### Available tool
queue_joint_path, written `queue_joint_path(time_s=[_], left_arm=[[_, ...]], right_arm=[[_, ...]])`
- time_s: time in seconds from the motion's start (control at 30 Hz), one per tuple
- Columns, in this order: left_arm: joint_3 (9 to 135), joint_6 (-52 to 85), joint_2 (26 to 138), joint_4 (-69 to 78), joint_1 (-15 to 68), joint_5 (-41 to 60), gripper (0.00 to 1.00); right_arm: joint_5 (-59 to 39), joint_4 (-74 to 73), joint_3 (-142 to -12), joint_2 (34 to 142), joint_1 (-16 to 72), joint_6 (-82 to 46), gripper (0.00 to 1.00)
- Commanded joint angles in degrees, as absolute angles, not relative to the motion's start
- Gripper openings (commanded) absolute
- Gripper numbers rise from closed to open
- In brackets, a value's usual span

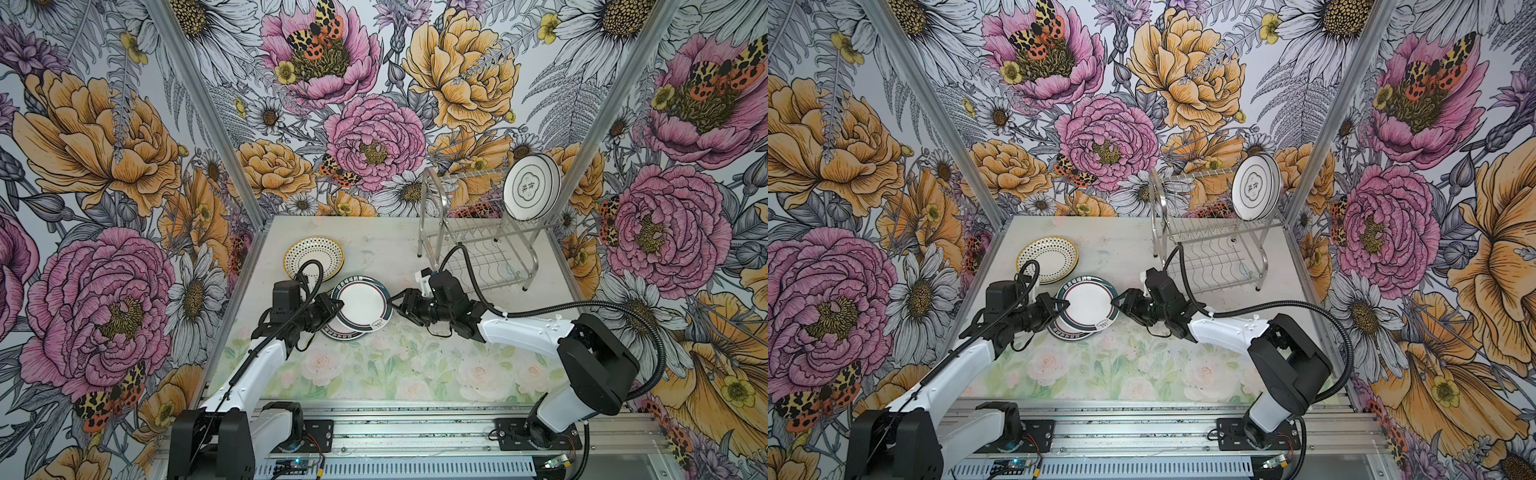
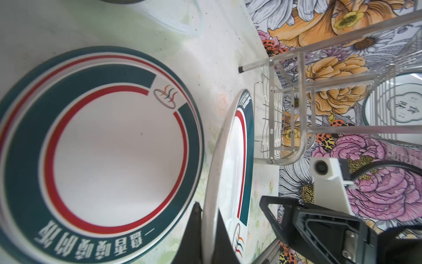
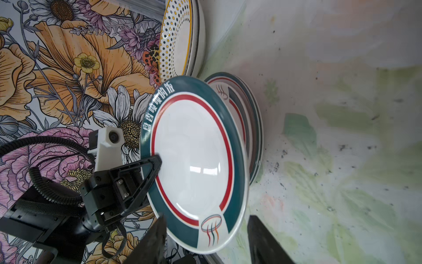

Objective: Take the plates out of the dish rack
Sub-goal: 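Lower the plate onto the stack with the left gripper while the right opens and withdraws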

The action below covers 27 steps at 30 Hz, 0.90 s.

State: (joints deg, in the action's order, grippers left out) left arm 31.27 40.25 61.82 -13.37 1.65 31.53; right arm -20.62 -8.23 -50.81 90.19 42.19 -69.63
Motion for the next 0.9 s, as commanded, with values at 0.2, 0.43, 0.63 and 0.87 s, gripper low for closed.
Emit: queue_joint_path(time_s=[0.2, 0.43, 0.63, 0.87], left_arm=[[30.5, 38.1, 62.1, -17.4, -1.8, 26.8, 0.0], [30.9, 37.6, 63.3, -18.2, -2.9, 25.5, 0.0], [30.4, 37.5, 63.9, -17.1, -4.3, 25.0, 0.0], [31.0, 36.3, 65.9, -17.0, -4.5, 23.7, 0.0]], right_arm=[[-13.8, 2.7, -52.9, 82.5, 42.6, -61.2, 0.59], [-14.4, 4.0, -53.1, 81.8, 43.3, -59.7, 0.59], [-14.3, 4.6, -52.9, 81.8, 43.9, -59.0, 0.6], [-14.6, 5.4, -53.9, 82.1, 44.7, -55.9, 0.6]])
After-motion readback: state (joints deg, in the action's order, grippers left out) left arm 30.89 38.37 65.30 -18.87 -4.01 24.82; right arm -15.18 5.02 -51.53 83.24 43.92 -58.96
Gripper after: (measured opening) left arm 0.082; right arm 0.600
